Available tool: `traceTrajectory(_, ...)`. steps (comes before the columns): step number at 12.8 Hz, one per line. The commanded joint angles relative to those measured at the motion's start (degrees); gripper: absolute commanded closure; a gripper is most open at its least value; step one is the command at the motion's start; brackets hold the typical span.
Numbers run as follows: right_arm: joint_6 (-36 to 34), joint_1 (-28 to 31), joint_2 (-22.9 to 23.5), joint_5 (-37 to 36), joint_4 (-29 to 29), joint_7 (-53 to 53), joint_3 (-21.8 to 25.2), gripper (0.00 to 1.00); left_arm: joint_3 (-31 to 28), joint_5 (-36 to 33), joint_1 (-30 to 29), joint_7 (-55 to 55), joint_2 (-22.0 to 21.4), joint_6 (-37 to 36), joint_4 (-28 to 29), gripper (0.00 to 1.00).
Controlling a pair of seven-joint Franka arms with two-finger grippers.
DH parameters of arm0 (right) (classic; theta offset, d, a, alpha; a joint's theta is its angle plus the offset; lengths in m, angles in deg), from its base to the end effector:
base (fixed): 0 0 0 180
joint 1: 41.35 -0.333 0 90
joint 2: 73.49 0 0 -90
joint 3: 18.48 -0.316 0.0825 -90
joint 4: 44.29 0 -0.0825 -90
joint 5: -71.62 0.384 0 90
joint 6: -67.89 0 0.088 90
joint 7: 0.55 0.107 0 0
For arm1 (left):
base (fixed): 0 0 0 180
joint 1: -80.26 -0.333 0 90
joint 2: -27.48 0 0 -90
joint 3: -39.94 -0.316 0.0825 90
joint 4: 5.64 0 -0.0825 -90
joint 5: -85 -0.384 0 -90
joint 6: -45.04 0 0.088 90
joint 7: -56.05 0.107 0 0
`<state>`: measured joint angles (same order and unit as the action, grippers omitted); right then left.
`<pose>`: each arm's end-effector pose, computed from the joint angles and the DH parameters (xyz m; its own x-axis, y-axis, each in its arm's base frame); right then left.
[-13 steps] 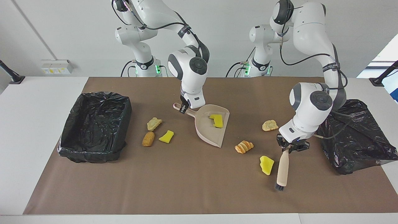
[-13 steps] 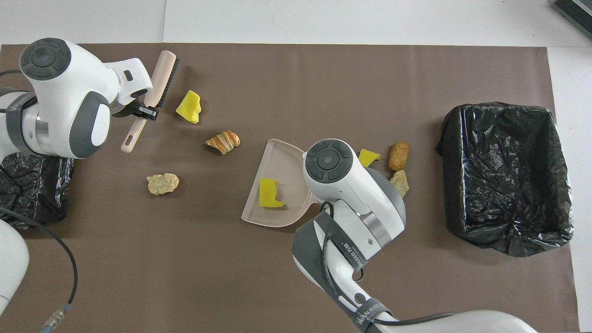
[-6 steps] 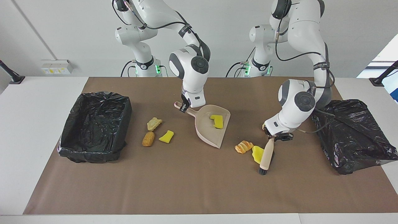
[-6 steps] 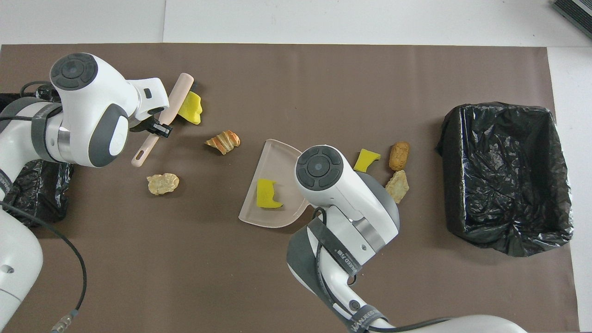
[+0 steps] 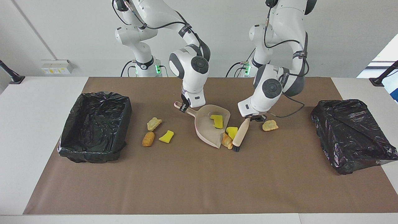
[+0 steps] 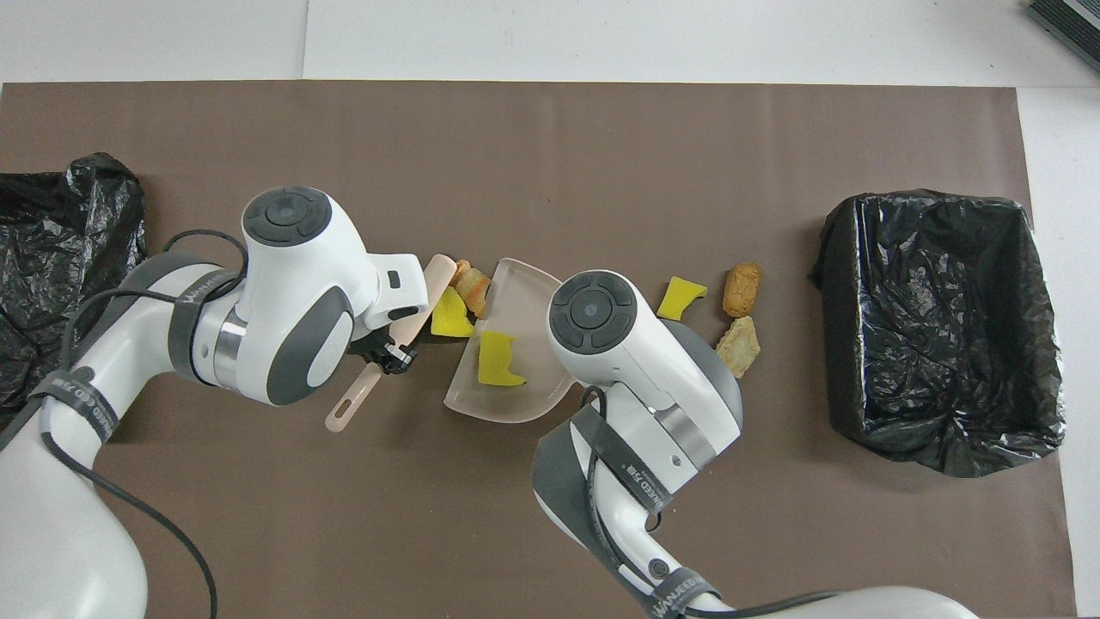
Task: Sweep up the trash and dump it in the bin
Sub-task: 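Sweep more debris into the dustpan with the left gripper's brush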
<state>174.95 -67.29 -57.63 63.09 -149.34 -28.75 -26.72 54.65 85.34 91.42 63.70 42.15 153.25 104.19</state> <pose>0.5033 0.3227 0.3649 0.3924 0.8848 -0.2513 0.9099 -0.4133 -0.0342 0.5217 -0.2474 0.3456 0.7980 -0.5433 -0.2607 -0.5361 -0.8376 0.1048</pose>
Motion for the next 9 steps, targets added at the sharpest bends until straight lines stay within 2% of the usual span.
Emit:
traceTrajectory(1, -0.71, 0.19, -1.09, -0.87, -0.85, 1.66, -0.38, 1.00, -0.90, 4.65, 4.30, -2.63, -4.90, -2.38, 4.44, 1.00)
traceTrajectory(3, -0.71, 0.19, -1.09, -0.87, -0.85, 1.66, -0.38, 1.00, -0.90, 8.96, 5.00, -5.78, -6.92, -3.53, 3.73, 1.00)
traceTrajectory(6, -0.71, 0.19, -1.09, -0.87, -0.85, 1.58, -0.38, 1.00, -1.86, 8.98, 3.52, -9.48, -9.38, -3.89, 3.12, 1.00)
traceTrajectory(9, -0.28, 0.27, -1.09, -1.04, -0.85, 0.18, -0.38, 1.00, -2.13, 8.72, -3.67, -12.56, -13.95, -5.72, 3.99, 1.00)
